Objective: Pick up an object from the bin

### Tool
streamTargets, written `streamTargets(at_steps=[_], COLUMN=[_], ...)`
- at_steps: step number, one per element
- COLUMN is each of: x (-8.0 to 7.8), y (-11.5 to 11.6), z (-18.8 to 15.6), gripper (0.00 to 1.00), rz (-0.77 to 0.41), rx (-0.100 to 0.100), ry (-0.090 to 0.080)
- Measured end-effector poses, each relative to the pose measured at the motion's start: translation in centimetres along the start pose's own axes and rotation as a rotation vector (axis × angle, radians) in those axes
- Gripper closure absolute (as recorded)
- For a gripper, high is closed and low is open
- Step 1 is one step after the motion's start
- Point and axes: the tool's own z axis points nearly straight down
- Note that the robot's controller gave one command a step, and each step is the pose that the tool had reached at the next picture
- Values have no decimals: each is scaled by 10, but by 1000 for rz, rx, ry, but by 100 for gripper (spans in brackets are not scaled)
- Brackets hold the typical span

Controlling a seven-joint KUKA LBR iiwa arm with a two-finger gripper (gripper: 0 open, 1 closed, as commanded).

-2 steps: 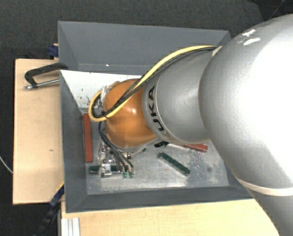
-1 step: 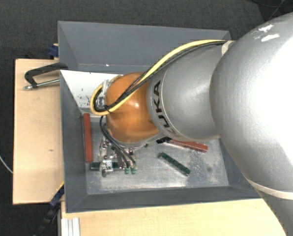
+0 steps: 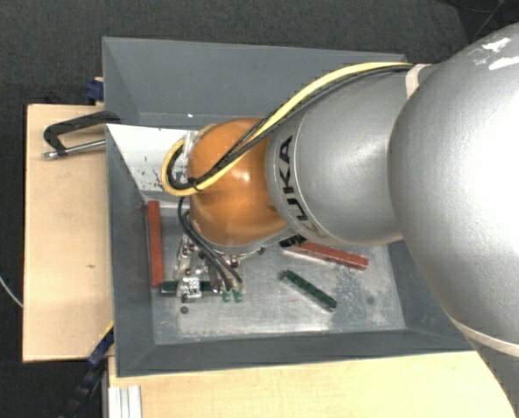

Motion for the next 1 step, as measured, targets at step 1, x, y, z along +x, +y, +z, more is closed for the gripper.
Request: streamTargets(at_steps=[1], x=[0], y=[0], z=[-13], gripper=[100], rz=[0], rx=[-1], ry=[-2])
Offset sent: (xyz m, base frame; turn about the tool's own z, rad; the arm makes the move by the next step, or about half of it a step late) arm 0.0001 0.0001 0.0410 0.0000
